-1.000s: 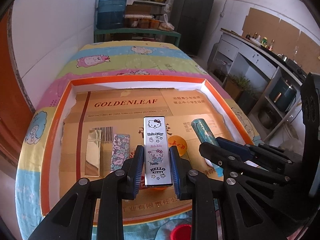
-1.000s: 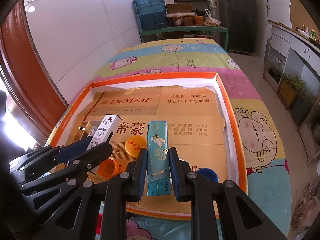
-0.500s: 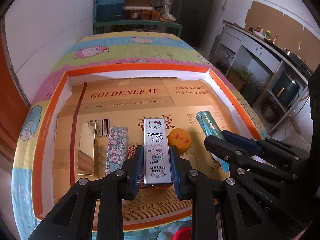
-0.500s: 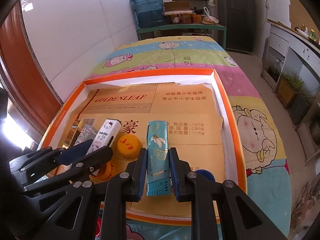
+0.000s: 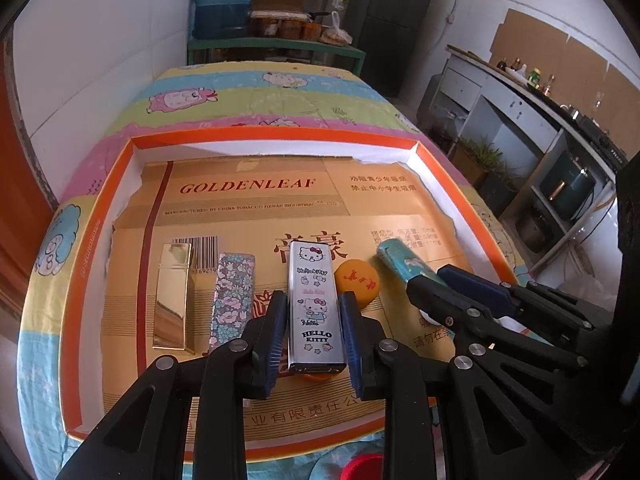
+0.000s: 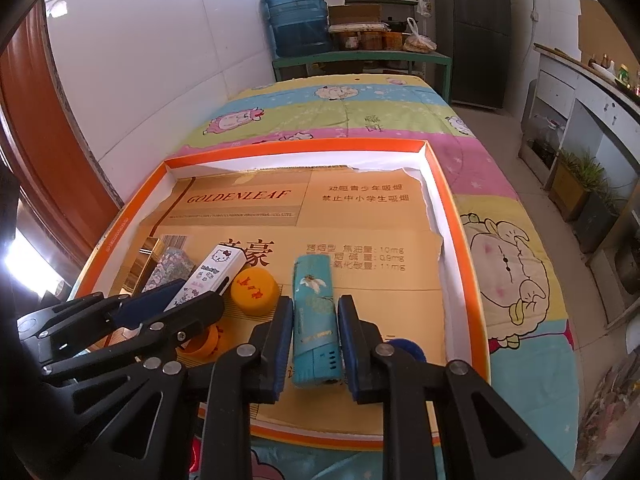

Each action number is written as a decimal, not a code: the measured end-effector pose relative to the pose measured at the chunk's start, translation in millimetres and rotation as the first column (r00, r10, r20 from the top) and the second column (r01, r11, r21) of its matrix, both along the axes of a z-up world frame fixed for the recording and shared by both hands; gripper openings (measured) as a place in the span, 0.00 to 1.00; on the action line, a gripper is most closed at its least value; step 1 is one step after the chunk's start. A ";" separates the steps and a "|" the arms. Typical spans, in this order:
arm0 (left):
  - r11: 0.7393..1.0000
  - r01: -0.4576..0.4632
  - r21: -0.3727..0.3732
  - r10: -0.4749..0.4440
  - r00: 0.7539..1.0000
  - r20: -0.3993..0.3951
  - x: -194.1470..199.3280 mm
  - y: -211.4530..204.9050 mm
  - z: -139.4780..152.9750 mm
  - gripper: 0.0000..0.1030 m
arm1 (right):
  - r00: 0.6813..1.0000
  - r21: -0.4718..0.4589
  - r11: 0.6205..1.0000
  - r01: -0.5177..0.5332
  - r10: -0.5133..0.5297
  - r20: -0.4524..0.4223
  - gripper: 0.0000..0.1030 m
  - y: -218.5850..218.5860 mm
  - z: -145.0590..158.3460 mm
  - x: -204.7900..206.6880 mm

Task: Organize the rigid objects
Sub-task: 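Open the left gripper to set down the Hello Kitty box while the right gripper releases the teal box, then lift both open grippers away from the box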

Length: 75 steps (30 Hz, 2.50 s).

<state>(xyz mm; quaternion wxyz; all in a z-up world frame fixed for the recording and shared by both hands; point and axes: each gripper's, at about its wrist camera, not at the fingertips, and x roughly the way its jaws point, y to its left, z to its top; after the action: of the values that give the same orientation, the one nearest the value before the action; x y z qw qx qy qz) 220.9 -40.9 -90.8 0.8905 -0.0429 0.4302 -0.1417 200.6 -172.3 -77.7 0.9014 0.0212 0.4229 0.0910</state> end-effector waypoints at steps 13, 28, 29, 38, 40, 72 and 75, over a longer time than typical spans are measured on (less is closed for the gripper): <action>1.000 -0.006 -0.013 0.007 0.999 0.038 -6.2 2.5 11.0 0.37 | 1.000 0.006 1.000 0.008 -0.008 0.014 0.24 -2.8 4.3 -4.2; 1.000 -0.004 -0.015 0.005 0.999 0.052 -18.3 4.7 20.2 0.37 | 1.000 0.005 1.000 0.004 -0.004 0.031 0.24 -1.0 14.8 -14.9; 1.000 -0.004 -0.016 0.005 0.999 0.054 -20.0 4.9 21.4 0.37 | 0.999 0.005 1.000 0.004 -0.004 0.032 0.24 -0.9 15.7 -15.8; 1.000 -0.004 -0.017 0.005 0.998 0.066 -35.2 7.8 29.4 0.37 | 0.999 0.002 1.000 0.002 -0.002 0.047 0.24 0.8 24.0 -29.0; 1.000 -0.003 -0.017 0.004 0.998 0.067 -38.2 8.3 30.6 0.37 | 0.999 0.004 1.000 0.000 -0.001 0.052 0.24 1.4 26.5 -32.4; 0.998 -0.044 -0.043 0.047 0.995 0.084 -105.7 38.0 40.4 0.37 | 0.997 -0.004 1.000 -0.009 0.009 0.073 0.24 8.9 41.5 -86.9; 0.997 -0.057 -0.047 0.060 0.996 0.072 -112.7 44.9 35.6 0.37 | 0.998 -0.005 1.000 -0.010 0.010 0.066 0.24 9.0 39.3 -94.0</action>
<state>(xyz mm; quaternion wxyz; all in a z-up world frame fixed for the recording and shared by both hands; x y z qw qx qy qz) 108.2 4.0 -55.2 0.9082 -0.0704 0.3927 -0.1268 106.6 -163.3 -38.4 0.9145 0.0142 0.3931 0.0952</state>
